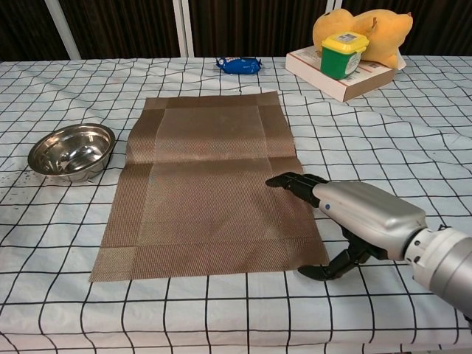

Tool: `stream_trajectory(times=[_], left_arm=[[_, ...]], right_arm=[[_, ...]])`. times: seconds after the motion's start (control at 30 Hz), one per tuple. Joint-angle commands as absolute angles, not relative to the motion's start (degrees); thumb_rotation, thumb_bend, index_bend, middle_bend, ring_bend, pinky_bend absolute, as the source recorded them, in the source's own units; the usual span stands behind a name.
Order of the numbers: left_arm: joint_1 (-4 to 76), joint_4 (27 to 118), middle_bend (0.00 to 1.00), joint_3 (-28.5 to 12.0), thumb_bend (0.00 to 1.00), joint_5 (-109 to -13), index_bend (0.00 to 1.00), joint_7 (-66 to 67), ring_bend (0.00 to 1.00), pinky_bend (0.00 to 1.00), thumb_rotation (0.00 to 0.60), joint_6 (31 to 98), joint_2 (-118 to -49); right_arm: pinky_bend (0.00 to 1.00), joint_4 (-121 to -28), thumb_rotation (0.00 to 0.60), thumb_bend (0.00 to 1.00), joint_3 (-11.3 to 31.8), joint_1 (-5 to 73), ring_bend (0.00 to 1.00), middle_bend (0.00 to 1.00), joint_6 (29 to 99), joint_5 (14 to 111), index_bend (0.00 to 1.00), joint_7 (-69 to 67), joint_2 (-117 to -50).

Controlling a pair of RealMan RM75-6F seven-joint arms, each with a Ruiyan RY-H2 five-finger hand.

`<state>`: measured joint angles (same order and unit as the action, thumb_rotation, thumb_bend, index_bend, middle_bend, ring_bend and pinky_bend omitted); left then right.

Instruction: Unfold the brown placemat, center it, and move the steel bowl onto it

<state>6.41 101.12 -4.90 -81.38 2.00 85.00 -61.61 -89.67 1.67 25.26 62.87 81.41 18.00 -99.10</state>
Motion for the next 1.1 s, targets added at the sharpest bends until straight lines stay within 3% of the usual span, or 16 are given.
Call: stream_trajectory(times=[0.03,0.33,0.57,1.1], left_arm=[[6.4,101.1,0.0,-4.9,0.02,-81.5,0.0,1.9,0.0,0.0,0.6,85.1,-61.6],[6.4,101.0,0.0,-4.9,0.02,-81.5,0.0,1.6,0.0,0.0,0.6,84.9,-61.5],[6.4,101.1,0.0,-4.9,0.02,-81.4,0.0,1.4,0.0,0.0,0.6,84.6,-61.4],[6.3,101.4,0.0,-4.8,0.02,-81.6,0.0,1.1,0.0,0.0,0.6,84.5,-61.3]], right_arm=[[0.16,-89.5,0.6,0.26,1.9,25.2,0.0,0.0,63.7,82.1,0.0,16.9,-99.6],[0.16,-88.6,0.6,0.26,2.4,25.3,0.0,0.0,64.4,82.1,0.01,16.1,-100.0],[0.16,-85.9,0.6,0.26,2.3,24.8,0.03,0.03,65.7,82.7,0.22,14.7,-101.6],[0.16,-82.7,0.6,0.26,3.1,24.8,0.03,0.03,66.3,81.7,0.23,17.2,-103.7]])
